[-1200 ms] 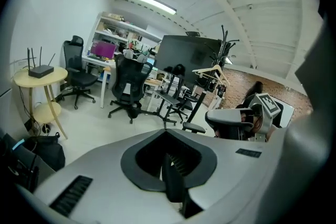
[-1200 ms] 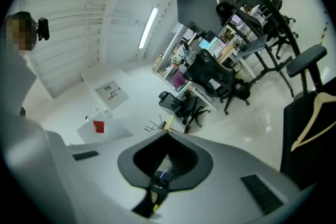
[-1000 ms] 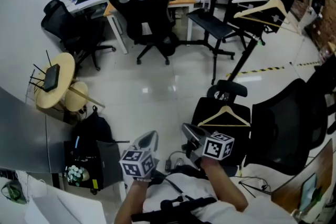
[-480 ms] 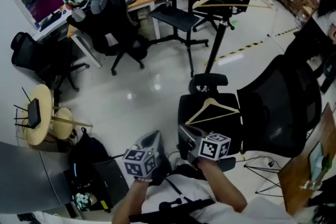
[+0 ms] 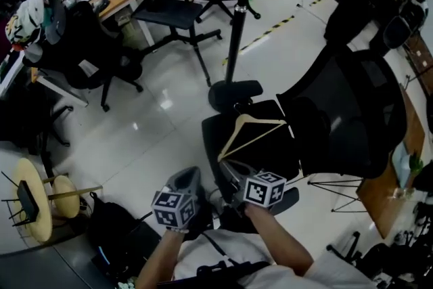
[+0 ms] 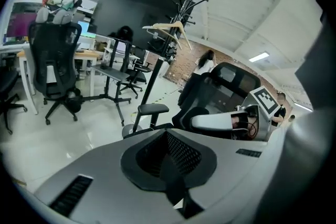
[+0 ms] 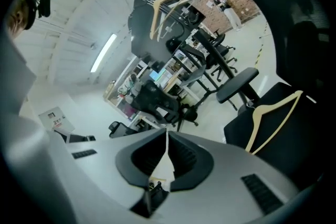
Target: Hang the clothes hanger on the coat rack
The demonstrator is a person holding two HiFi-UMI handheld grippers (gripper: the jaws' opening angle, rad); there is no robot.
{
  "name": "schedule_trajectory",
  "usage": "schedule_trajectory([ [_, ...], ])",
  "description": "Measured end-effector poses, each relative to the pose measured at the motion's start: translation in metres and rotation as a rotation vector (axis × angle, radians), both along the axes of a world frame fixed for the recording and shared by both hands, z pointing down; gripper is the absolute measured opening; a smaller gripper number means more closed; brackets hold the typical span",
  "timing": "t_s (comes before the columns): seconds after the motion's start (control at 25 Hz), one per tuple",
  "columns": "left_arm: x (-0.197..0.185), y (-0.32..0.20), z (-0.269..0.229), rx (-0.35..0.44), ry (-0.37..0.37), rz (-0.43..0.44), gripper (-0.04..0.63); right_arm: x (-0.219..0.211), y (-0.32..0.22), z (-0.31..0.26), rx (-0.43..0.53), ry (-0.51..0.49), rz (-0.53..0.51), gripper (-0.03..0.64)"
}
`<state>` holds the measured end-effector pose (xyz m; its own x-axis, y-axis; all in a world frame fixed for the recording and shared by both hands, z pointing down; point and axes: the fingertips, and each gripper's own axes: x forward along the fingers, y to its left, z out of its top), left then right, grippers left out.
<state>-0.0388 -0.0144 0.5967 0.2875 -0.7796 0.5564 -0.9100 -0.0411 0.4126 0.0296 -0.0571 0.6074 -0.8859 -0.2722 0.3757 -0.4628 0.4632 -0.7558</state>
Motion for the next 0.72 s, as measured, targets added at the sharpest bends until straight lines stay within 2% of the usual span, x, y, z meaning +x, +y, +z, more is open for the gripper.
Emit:
schedule_trajectory([
  [0.16,0.001,-0.024,0.025,-0.034,0.013,0.089,-0.002,0.004,-0.028,0.032,-0.03,0.071,0.089,0.031],
  [0.48,0.013,-0.068,0.073,-0.091,0.03,0.232,-0.002,0.019,-0.076,0.093,-0.028,0.221,0.233,0.035],
  [0.72,0.028,-0.099,0.113,-0.138,0.042,0.31,-0.002,0.033,-0.099,0.16,-0.078,0.339,0.34,0.138],
])
